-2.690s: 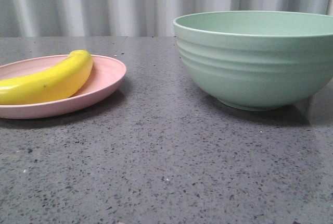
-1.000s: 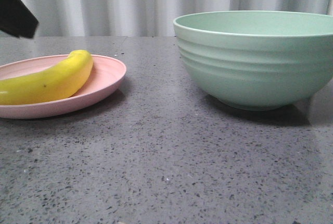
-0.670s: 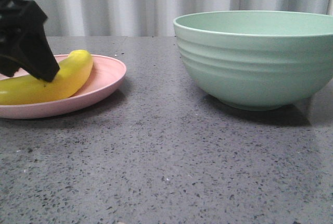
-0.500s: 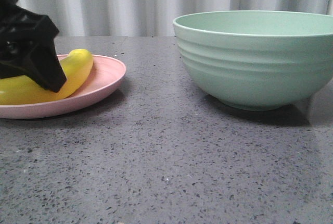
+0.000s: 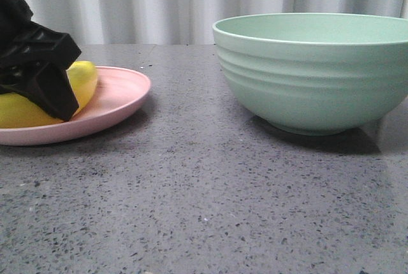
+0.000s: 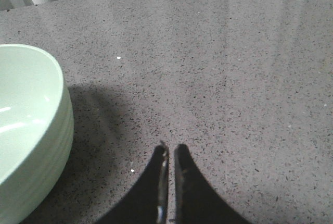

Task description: Transfer banana from pink plate to green bowl

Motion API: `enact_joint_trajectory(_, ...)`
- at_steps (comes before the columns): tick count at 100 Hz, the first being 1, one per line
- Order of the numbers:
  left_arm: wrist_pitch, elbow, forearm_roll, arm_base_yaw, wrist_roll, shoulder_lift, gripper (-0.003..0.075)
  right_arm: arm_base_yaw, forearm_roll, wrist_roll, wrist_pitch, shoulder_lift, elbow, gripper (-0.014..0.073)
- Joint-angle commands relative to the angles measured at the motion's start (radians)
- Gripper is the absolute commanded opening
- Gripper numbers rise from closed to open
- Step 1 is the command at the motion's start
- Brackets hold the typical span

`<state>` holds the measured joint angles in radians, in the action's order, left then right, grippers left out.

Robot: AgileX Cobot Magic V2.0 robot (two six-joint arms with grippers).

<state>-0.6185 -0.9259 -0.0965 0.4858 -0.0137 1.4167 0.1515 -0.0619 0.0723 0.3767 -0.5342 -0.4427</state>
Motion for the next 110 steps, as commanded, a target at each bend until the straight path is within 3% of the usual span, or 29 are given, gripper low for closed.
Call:
enact_joint_trajectory(1, 0.054, -0.032, -0.01, 0.009, 0.001, -0.025, 0.0131, -0.001, -0.002, -0.008, -0.066, -0.008, -0.038, -0.0064)
enact_joint_trajectory(18, 0.059, -0.042, -0.01, 0.009, 0.001, -0.025, -0.0022, -0.013, -0.002, -0.016, -0.003, -0.01, -0.063, -0.0064)
enact_joint_trajectory(42, 0.019, -0.13, -0.01, 0.052, 0.035, -0.025, -0.002, -0.131, -0.006, -0.098, 0.171, -0.052, -0.21, -0.0055)
enact_joint_trajectory(51, -0.005, -0.172, -0.01, 0.106, 0.05, -0.025, -0.002, -0.197, -0.019, -0.098, 0.234, -0.101, -0.271, 0.0025)
enact_joint_trajectory(64, -0.046, -0.236, -0.01, 0.184, 0.05, -0.025, -0.002, -0.295, -0.11, -0.098, 0.254, -0.188, -0.356, 0.0278)
enact_joint_trajectory(73, -0.067, -0.276, -0.01, 0.241, 0.05, -0.027, -0.002, -0.347, -0.184, -0.098, 0.247, -0.245, -0.4, 0.0388)
enact_joint_trajectory(110, -0.075, -0.352, -0.012, 0.409, 0.05, -0.027, -0.002, -0.49, -0.356, -0.098, 0.204, -0.484, -0.564, 0.0405)
